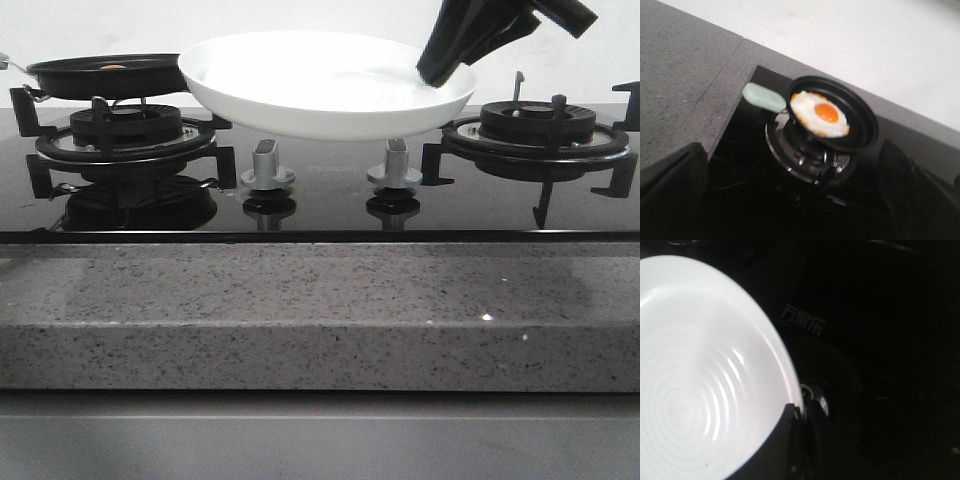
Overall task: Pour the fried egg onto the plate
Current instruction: 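Grasp the pale green pan handle with the left gripper and lift the pan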
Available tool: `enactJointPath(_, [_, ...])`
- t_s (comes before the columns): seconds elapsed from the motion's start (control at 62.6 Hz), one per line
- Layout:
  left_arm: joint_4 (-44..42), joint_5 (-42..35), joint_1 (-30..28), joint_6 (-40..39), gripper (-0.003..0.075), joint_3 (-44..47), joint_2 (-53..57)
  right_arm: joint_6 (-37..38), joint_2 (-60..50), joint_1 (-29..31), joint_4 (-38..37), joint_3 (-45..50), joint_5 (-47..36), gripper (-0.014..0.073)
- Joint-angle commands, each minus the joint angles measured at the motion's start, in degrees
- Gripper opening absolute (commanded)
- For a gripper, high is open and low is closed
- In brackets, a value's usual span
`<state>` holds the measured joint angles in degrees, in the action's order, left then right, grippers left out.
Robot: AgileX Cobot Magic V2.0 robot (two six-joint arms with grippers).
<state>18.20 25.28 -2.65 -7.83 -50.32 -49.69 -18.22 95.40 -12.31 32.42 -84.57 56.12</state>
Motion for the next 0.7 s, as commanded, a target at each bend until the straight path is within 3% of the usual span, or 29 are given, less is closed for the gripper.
enactJointPath(0.0, [3.76,-1.17,-1.5,-0.89,0.0671,-7.08,-6.37,-0.62,-2.83,0.06,2.76,-1.45,-1.92,-0.0106])
enactJointPath(0.16, [12.9,3.97,-4.03,4.23,0.0671,-14.24,-15.87,-0.62,-2.83,0.06,2.76,-1.45,-1.92,-0.0106])
enactJointPath(0.527, [57.31,15.1,-14.42,30.71,0.0671,-15.95,-31.49,-0.62,-2.83,0.06,2.76,-1.45,-1.92,-0.0106])
enactJointPath(0.687, [64.31,16.98,-14.94,35.09,0.0671,-16.01,-37.0,-0.62,-2.83,0.06,2.76,-1.45,-1.92,-0.0106])
